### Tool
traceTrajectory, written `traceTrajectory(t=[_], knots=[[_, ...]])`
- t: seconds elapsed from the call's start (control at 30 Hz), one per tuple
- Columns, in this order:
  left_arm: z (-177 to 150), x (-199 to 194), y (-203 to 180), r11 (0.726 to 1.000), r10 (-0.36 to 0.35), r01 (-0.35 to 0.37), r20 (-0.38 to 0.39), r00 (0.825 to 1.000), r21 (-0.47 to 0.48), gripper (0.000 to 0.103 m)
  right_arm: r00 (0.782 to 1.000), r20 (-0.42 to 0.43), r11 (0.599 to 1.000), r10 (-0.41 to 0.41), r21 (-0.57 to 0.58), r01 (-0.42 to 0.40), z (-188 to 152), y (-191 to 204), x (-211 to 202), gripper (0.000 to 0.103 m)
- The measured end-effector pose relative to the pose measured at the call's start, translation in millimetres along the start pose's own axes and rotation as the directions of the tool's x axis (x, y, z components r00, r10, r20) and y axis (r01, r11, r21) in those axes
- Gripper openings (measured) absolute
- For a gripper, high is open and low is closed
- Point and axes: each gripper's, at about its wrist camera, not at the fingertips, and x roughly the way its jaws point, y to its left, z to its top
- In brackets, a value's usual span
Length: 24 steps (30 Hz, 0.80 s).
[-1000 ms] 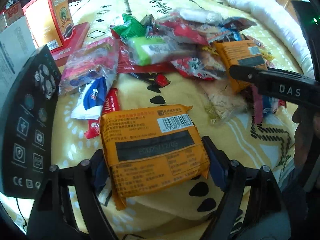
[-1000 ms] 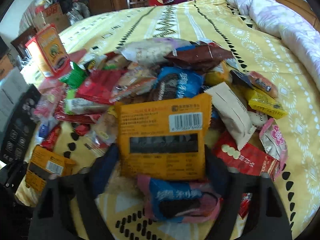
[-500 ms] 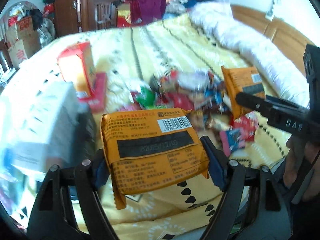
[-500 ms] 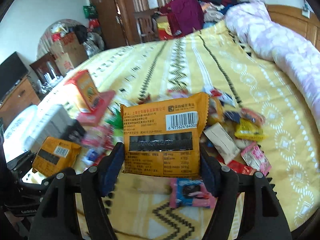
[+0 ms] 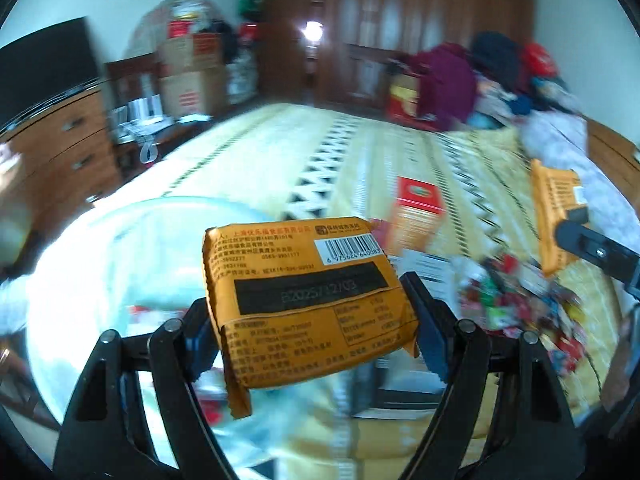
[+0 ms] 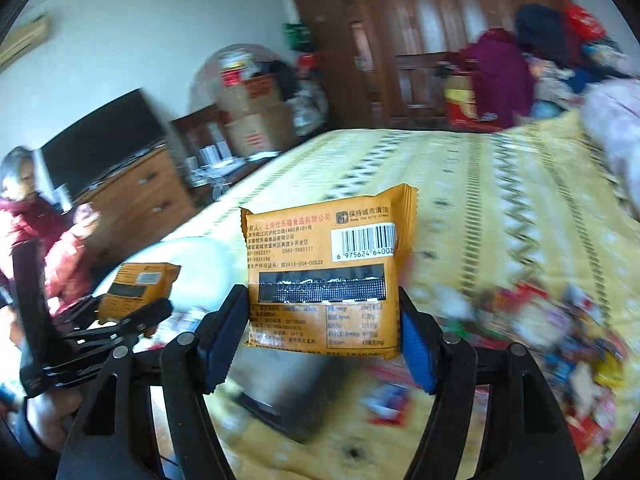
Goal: Organize snacks
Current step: 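Carry both orange packs over the glass bowl and open both tools to drop them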
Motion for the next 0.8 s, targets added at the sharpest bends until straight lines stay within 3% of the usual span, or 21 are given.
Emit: traceTrajectory(t=[0.17, 0.33, 0.47, 0.8], knots=[[-5.7, 8.6, 67.1, 0.986, 0.127, -0.131, -0.041, 0.991, -0.102, 0.081, 0.991, -0.064, 0.992, 0.114, -0.055, -0.118, 8.4, 74.1, 47.7, 0.073], [-16.7, 18.4, 91.1, 0.976, 0.156, -0.168, -0.095, 0.983, -0.137, 0.081, 0.975, -0.141, 0.979, 0.171, -0.088, -0.185, 3.2, 127.3, 91.2, 0.073], [-17.5, 21.0, 104.7, 0.975, 0.153, -0.167, -0.107, 0.983, -0.148, 0.081, 0.967, -0.183, 0.975, 0.176, -0.103, -0.197, -3.0, 147.5, 114.9, 0.073], [-19.5, 25.1, 119.0, 0.971, 0.145, -0.164, -0.116, 0.983, -0.173, 0.081, 0.96, -0.226, 0.973, 0.166, -0.119, -0.197, -12.9, 159.1, 129.1, 0.073]])
